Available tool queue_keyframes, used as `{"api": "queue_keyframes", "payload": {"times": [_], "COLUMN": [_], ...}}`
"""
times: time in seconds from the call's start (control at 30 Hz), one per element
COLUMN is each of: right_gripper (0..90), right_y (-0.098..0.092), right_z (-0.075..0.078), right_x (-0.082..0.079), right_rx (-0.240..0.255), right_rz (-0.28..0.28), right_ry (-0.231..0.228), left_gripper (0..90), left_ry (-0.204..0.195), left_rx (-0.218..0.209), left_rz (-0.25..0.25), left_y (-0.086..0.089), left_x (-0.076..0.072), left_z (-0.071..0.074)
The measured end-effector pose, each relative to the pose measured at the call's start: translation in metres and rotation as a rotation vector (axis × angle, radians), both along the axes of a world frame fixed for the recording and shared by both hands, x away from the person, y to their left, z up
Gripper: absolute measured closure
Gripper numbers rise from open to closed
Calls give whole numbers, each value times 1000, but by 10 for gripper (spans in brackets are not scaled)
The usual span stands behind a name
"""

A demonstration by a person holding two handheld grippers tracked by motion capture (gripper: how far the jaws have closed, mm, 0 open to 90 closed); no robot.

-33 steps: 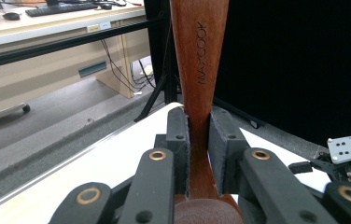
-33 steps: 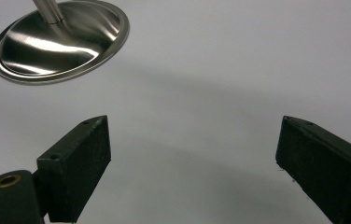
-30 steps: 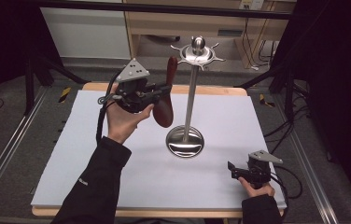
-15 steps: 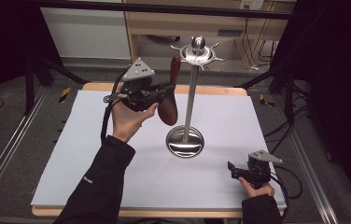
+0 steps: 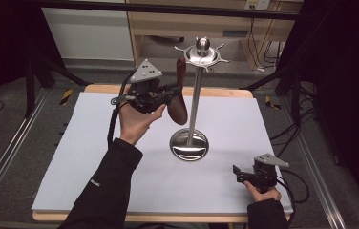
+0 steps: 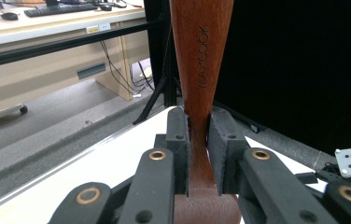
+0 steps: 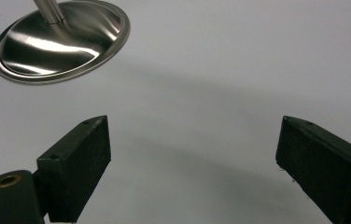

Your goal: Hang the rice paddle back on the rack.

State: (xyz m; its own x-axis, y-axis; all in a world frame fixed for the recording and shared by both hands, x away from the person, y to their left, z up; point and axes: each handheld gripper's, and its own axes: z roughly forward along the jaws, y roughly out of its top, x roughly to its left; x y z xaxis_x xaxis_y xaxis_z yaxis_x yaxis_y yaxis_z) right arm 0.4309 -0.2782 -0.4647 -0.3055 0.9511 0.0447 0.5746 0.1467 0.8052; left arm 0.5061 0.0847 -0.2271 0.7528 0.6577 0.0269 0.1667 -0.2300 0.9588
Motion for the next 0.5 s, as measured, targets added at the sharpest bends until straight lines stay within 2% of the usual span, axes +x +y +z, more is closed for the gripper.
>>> {"api": "queue_keyframes", "payload": {"times": [0.03,0.07,0.5], "right_gripper": [106,106,105], "right_y": [0,0,1], "right_z": [0,0,-1], "right_x": [0,0,1], "right_rx": [-1,0,-11], "right_rz": [0,-1,-1], "right_ry": [-1,0,1], "left_gripper": [783,783,779], "left_ry": [-13,5,-69], "left_rx": [0,-9,-48], "left_rz": [-2,2,26], "left_y": [0,0,-3], "left_x": [1,-1,-2], "left_z": [-1,-2,-13]}}
